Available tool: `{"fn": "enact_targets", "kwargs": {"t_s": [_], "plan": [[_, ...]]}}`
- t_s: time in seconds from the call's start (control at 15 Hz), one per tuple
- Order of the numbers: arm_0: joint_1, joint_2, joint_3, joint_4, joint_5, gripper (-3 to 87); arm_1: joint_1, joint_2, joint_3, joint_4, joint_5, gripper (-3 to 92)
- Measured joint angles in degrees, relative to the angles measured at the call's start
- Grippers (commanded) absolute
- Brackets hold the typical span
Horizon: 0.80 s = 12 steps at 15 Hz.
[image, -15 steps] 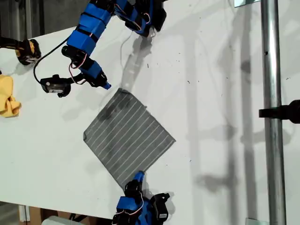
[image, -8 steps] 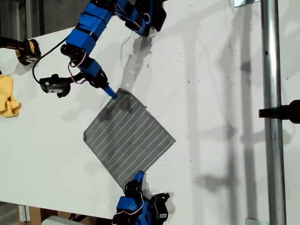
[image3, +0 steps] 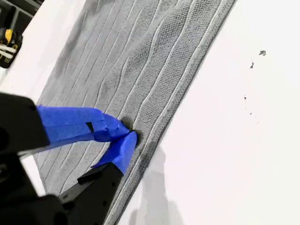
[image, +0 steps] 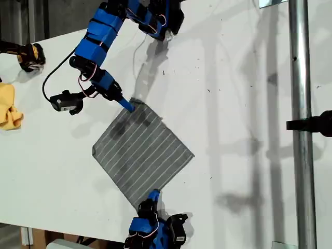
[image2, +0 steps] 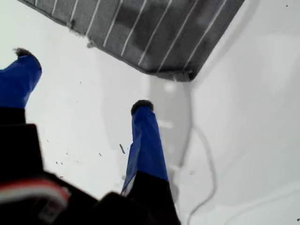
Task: Grasp corners of a towel and fold twice.
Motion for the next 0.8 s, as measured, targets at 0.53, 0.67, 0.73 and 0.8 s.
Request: {"fn": "enact_targets", "kwargs": {"t_s": [0.53,0.67,0.73,0.8], "plan": [[0.00,0.00,0.00,0.00,0.00,-2.1,1.05,-13.45,9.14,-15.03,-8.79,38.2],[0.00,0.00,0.00,0.00,0.00,-2.1,3.43,-14.94,10.11,-17.23,-10.46,38.0],[0.00,0.00,0.00,0.00,0.00,-2.1,4.39,-15.38,10.11,-17.75,-11.07,37.8],[0.00,0.00,0.00,0.00,0.00,-2.1,5.01,-16.08,10.11,-18.28,-11.78,37.7]]}}
